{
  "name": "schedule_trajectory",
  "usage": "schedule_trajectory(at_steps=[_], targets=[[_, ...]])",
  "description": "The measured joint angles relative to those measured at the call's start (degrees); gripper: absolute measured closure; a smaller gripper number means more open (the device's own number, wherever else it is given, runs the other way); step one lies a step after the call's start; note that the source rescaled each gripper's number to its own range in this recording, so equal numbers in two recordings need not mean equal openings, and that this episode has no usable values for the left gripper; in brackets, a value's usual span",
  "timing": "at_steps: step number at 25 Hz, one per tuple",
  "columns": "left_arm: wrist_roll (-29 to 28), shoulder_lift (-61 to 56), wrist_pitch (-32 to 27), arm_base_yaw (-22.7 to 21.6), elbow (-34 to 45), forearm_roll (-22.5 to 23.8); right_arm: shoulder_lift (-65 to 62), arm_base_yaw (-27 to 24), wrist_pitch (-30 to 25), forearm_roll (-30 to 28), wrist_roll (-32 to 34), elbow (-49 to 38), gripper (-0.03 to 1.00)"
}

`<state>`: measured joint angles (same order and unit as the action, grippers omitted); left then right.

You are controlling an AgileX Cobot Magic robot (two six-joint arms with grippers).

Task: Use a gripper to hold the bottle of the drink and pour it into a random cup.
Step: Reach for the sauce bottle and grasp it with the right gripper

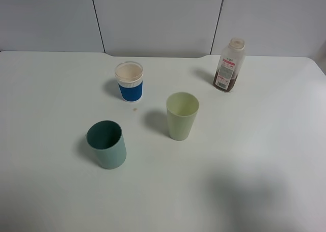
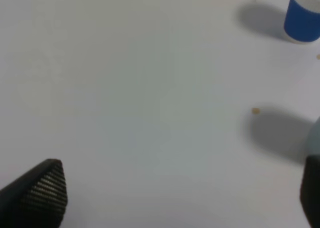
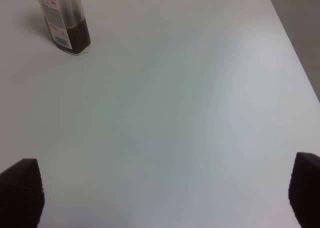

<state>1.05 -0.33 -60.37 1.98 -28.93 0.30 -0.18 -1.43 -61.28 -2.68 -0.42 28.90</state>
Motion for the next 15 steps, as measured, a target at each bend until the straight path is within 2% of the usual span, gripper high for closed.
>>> schedule_trajectory(at_steps=[15], targets=[[0.00,0.00,0.00,0.00,0.00,0.00,0.00,0.00,0.00,0.00,0.00,0.00,-0.03]])
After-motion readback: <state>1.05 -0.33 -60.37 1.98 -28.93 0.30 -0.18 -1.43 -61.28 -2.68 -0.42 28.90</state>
